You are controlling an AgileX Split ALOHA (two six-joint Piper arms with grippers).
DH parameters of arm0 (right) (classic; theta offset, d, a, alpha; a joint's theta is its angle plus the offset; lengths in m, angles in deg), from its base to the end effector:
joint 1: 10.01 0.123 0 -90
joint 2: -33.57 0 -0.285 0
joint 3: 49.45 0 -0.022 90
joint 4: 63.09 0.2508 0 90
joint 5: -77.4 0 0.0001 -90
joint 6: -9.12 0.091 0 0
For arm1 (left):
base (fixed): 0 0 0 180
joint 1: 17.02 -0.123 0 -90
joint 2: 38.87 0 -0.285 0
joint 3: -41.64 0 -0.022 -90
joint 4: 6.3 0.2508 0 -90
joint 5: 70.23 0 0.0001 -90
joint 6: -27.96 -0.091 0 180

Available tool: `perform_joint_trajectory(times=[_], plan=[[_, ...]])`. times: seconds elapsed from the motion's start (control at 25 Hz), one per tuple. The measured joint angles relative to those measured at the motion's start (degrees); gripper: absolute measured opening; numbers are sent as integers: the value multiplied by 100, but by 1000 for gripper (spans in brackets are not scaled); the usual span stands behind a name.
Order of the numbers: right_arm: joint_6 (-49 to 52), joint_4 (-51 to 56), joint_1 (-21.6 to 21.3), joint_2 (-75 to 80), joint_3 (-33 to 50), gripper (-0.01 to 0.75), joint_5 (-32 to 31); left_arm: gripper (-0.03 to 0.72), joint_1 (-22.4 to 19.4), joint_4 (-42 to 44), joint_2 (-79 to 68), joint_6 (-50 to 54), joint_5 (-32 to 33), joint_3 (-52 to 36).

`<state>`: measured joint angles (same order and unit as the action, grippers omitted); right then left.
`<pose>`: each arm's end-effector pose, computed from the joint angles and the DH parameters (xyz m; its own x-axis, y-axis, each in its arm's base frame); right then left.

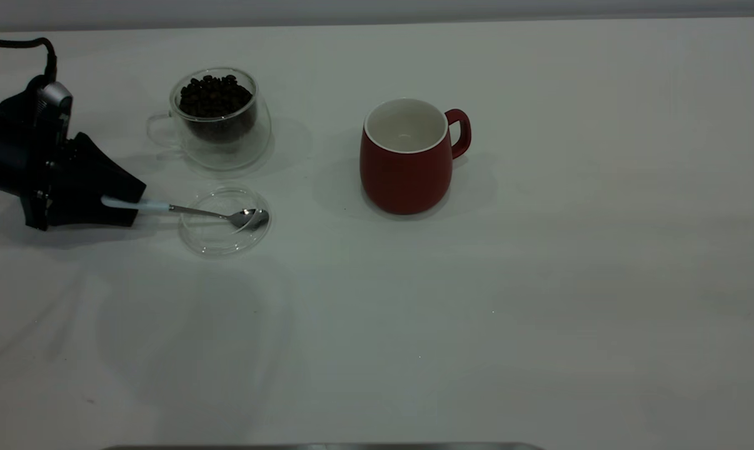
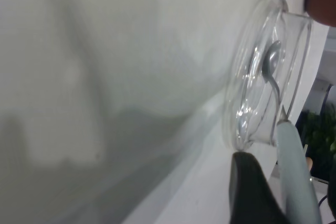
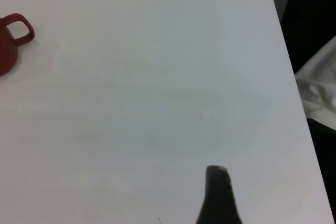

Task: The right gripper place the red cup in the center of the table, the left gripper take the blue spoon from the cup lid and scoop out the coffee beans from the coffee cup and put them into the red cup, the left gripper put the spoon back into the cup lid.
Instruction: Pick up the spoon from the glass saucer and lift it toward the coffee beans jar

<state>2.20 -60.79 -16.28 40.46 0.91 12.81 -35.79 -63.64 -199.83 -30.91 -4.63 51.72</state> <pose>-0.0063 0.0040 0.2633 -0.5294 -0.0457 -0.8471 0.0239 0.9973 -0.0688 0.3916 0.0593 -0.0470 -0.9991 -0.0416 0.0045 -0.0285 0.5994 -0.7999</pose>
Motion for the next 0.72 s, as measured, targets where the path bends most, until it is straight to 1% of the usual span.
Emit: perform_joint_trajectory(times=[0.44,0.6,0.72], plan=[[0,0,0,0,0,591,0,418,0,-78,0,15,0,0],[0,0,0,0,0,591,0,371,0,-230,0,15,0,0],[0,0,0,0,0,591,0,307,0,-244,0,15,0,0]])
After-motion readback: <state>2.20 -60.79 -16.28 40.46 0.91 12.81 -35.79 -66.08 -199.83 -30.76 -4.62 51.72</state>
